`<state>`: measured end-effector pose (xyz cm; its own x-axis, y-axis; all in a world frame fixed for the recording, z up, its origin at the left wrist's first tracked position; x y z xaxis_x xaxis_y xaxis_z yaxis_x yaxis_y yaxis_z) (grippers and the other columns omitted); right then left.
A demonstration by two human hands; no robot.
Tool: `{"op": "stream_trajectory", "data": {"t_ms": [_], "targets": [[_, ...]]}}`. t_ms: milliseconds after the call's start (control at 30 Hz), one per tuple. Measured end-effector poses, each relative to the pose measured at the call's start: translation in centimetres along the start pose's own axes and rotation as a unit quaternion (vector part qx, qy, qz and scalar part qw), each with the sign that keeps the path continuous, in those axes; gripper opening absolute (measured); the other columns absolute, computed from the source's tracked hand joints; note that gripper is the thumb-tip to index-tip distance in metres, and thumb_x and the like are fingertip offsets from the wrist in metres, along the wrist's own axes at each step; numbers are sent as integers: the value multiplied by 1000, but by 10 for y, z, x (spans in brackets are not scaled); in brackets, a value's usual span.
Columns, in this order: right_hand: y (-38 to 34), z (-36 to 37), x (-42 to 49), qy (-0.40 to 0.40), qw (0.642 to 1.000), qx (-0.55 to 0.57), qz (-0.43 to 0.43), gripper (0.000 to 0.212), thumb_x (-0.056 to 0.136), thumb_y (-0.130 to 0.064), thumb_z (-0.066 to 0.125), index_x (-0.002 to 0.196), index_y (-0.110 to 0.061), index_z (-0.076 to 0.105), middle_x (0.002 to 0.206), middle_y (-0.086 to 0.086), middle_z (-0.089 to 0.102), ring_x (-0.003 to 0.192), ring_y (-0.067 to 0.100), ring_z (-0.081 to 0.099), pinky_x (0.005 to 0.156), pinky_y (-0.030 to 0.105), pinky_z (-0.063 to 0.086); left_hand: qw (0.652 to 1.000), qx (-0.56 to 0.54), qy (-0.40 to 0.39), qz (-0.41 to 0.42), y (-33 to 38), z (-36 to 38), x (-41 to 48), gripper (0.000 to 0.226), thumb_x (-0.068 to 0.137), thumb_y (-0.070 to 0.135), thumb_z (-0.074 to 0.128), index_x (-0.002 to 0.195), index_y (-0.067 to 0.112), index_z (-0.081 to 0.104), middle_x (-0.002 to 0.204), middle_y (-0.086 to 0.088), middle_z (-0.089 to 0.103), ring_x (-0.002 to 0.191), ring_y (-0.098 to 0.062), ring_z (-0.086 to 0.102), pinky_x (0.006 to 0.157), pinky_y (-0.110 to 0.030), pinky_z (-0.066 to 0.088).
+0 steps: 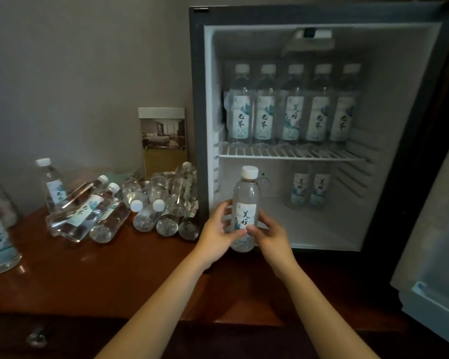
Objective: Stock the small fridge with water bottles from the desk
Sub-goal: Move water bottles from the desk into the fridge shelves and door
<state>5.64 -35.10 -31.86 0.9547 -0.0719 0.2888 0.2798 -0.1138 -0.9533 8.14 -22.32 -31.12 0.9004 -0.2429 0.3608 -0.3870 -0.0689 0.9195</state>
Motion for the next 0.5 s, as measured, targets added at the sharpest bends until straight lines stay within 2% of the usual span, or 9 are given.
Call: {"op": "stream_trajectory", "data": {"t_ms": [67, 133, 200, 267, 400, 500], "targets": [[5, -11, 12, 28, 1000, -7, 0, 47, 89, -8, 59, 133, -23, 49, 122, -7, 62, 101, 4, 61, 89, 24, 51, 1000, 4, -2, 3, -3, 12, 16, 63, 77, 3, 72, 120, 34, 38, 120, 15, 48, 113, -4, 48, 90, -20, 43], [9, -21, 23, 51, 999, -13, 3, 51, 89, -6, 57, 136, -19, 46, 127, -5, 57, 108, 6, 57, 86, 17, 48, 1000, 4, -12, 5, -8, 24, 33, 65, 77, 2, 71, 124, 31, 36, 122, 12, 47, 115, -6, 47, 90, -18, 42], [12, -31, 33, 73, 997, -7, -9, 49, 89, -1, 56, 135, -17, 47, 127, -3, 57, 105, 2, 57, 81, 9, 48, 1000, 6, -27, 6, -15, 36, 51, 64, 77, 1, 70, 124, 29, 36, 122, 9, 48, 116, -9, 48, 92, -20, 43], [17, -39, 43, 89, 996, 3, -19, 49, 88, 2, 54, 132, -19, 47, 124, -3, 58, 99, -5, 57, 77, 6, 48, 999, 13, -32, 2, -23, 45, 68, 64, 77, 1, 71, 125, 28, 37, 122, 7, 49, 118, -14, 49, 97, -29, 44], [30, -56, 66, 124, 992, 0, -4, 47, 88, -3, 56, 133, -13, 51, 126, 2, 60, 105, 8, 60, 81, 13, 51, 1000, 19, -14, 7, -37, 61, 94, 65, 79, 2, 70, 132, 19, 37, 122, 4, 50, 115, -20, 53, 97, -36, 47], [38, -68, 85, 152, 988, -29, 18, 46, 87, -8, 60, 132, -13, 53, 126, 2, 60, 107, 13, 60, 91, 27, 49, 1000, 24, -6, 10, -44, 69, 110, 67, 81, 4, 68, 138, 14, 32, 123, 4, 48, 116, -18, 51, 98, -35, 45]]}}
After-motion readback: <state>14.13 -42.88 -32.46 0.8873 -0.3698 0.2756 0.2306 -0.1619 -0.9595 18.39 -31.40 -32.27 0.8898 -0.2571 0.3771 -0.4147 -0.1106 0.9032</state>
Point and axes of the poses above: each hand's wrist, its own x-axis towards the middle knuckle, its own z-axis out of the palm, y = z × x, the point moved 5 cm from there along x, towards the middle knuckle
